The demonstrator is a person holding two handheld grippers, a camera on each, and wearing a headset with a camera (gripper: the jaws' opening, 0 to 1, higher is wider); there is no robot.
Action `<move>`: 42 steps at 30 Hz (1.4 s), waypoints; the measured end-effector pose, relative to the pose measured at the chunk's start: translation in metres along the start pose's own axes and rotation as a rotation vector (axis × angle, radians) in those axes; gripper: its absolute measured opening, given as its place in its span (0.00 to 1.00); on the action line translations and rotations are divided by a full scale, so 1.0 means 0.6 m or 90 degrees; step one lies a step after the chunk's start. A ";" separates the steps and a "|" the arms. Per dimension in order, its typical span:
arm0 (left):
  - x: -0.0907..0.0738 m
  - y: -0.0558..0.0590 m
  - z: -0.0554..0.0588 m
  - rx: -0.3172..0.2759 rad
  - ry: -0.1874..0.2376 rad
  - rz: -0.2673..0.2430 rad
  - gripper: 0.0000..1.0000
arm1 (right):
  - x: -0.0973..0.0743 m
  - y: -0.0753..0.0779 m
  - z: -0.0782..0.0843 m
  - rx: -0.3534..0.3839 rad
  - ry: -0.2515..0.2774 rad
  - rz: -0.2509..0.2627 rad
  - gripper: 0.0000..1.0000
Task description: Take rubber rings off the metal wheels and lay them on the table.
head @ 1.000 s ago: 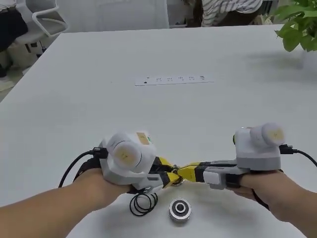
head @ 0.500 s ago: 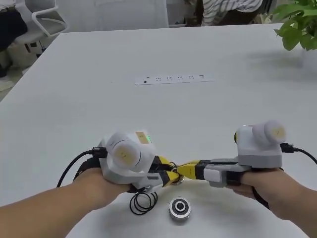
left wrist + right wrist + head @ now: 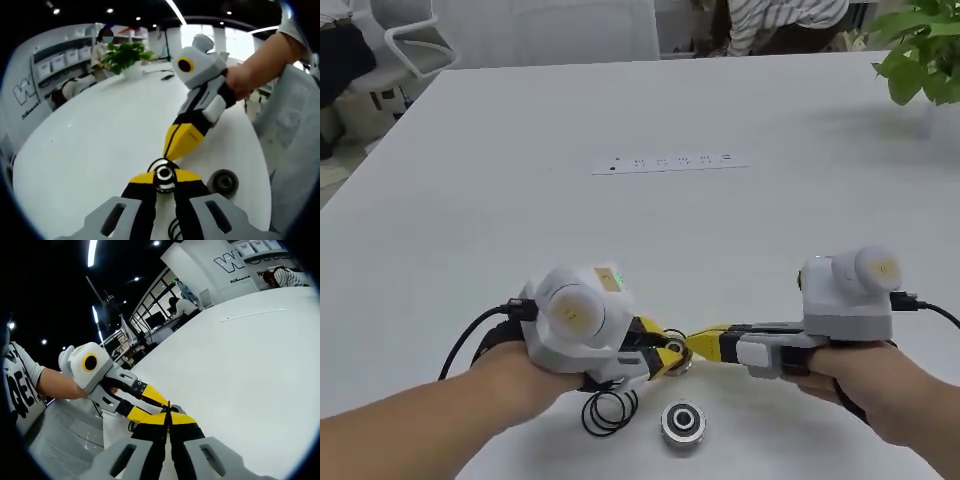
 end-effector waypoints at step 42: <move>-0.027 0.001 -0.017 -0.006 0.025 0.006 0.32 | -0.008 0.014 -0.008 0.001 0.011 0.000 0.00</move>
Point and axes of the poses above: the centre of the closed fingertips' face, and the gripper's own axes: x roughly forward along the fingers, y roughly to its right, z roughly out of its underside, the point moved 7 cm from there along -x, roughly backward along the fingers, and after that the axes turned 14 degrees about -z, right-handed, at the moved point
